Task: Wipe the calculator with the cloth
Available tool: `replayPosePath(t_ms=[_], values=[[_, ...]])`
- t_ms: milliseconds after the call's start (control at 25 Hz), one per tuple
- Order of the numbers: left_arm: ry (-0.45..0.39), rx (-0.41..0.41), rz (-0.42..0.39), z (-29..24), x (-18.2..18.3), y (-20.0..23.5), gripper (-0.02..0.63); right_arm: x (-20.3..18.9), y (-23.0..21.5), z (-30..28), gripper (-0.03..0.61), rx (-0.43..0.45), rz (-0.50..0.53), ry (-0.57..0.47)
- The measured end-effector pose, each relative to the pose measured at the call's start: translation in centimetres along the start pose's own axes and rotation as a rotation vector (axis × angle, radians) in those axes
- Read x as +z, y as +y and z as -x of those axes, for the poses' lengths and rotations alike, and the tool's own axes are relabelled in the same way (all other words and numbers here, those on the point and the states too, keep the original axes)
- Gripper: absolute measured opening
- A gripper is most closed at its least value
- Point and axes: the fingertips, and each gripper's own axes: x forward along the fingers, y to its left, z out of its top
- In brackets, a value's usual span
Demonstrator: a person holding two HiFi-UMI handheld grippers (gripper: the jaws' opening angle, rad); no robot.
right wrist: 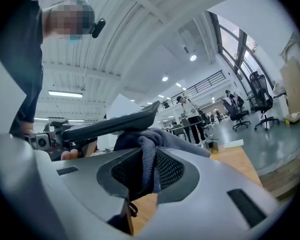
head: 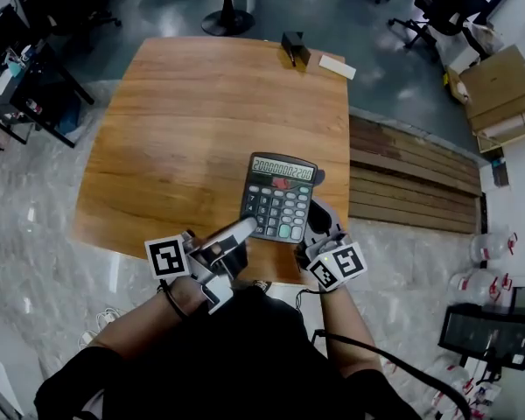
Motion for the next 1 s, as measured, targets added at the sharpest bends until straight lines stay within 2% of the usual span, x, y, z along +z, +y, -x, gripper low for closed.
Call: replayPosePath(t_ms=[120, 320, 400, 560, 720, 880, 1000], values=[[-0.012, -0.016, -0.009, -0.1, 1.1, -0.2, 0.071, 0.1, 0.4, 0.0, 0.081, 0.021, 0.032, 0.015], [-0.045, -0.018, 0.005, 0.1, 3.2, 0.2, 0.071, -1.9, 7.7, 1.6, 0.080, 0.219, 0.070, 0.070], [-0.031, -0.030, 0.005, -0.5, 3.0, 0.2, 0.071, -2.0, 9.1, 2.4, 0.080, 0.243, 0.072, 0.069], [-0.011, -0.032, 0.044, -1.1, 1.7, 0.7, 0.072, -1.3, 7.8, 3.1, 0.081, 0.184, 0.122, 0.079], [0.007, -0.030, 0.091, -1.5, 0.5, 1.7, 0.072, -0.8, 4.5, 2.6, 0.081, 0.081, 0.185, 0.069], [0.048, -0.010, 0.076, -1.3, -0.6, 2.6, 0.071, -0.7, -0.1, 1.9, 0.081, -0.045, 0.190, 0.068], [0.038, 0.004, 0.071, -0.8, -0.1, 3.2, 0.071, -1.0, -2.7, 0.8, 0.080, -0.107, 0.193, 0.084]])
